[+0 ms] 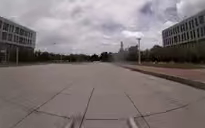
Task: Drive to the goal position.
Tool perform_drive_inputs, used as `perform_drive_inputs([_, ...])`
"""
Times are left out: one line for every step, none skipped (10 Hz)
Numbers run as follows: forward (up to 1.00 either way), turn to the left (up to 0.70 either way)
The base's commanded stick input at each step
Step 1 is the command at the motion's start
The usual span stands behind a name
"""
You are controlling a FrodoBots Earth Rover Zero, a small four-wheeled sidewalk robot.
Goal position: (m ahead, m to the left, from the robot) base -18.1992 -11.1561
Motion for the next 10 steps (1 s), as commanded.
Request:
perform_drive_inputs([-0.47,-0.5])
perform_drive_inputs([-0.01,-0.99])
perform_drive_inputs([0.0,-1.0])
perform_drive_inputs([0.0,-1.0])
perform_drive_inputs([0.0,-1.0])
perform_drive_inputs([0.0,-1.0])
perform_drive_inputs([0.0,-1.0])
perform_drive_inputs([0.0,-1.0])
perform_drive_inputs([0.0,-1.0])
perform_drive_inputs([0.0,-1.0])
